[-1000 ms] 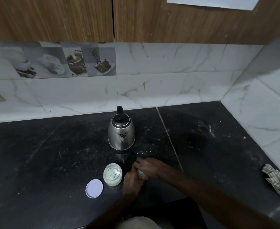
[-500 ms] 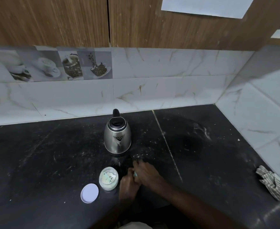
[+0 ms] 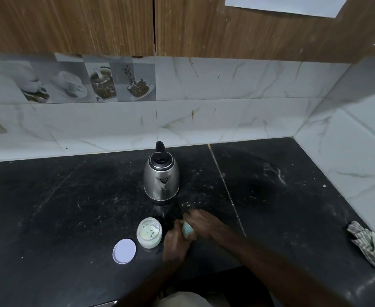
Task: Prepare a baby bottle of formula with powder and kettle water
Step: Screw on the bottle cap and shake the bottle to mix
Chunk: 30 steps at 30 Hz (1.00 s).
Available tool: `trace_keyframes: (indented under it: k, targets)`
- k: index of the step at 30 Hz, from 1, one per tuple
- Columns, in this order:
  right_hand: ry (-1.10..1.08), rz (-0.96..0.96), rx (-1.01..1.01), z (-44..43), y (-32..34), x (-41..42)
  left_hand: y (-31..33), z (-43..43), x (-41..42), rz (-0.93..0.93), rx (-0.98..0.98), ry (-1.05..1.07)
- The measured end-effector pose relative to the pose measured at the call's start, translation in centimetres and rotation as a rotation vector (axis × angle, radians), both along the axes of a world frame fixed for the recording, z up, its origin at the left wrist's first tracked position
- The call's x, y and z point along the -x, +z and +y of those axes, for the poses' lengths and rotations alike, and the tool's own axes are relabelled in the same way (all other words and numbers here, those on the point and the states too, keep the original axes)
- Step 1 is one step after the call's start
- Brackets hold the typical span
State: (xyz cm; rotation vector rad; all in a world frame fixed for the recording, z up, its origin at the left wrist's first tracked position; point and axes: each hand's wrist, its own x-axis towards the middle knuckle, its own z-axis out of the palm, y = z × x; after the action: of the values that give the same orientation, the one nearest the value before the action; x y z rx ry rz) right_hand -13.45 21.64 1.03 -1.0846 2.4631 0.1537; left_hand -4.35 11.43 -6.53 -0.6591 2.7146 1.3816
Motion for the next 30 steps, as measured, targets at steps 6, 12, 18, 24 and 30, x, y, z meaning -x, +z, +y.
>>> trace_keyframes:
  k: [6,12,18,24,30]
  targets:
    - [-0.282,-0.055,0.035,-1.1,-0.2,-1.2,0.6,0.1,-0.3,0.033,-0.043,0.002]
    - [-0.376,-0.215,0.174,1.1,0.0,-0.3,1.9,-0.6,-0.5,0.121,-0.106,-0.004]
    - [-0.465,-0.472,0.459,4.6,3.3,1.4,3.8,-1.7,0.4,0.124,-0.209,-0.020]
    - [-0.536,-0.565,0.623,4.7,4.4,1.2,6.5,-1.4,0.4,0.178,-0.319,-0.023]
    - [-0.622,-0.605,0.776,3.5,4.8,-0.8,7.2,-1.7,0.5,0.211,-0.260,-0.067]
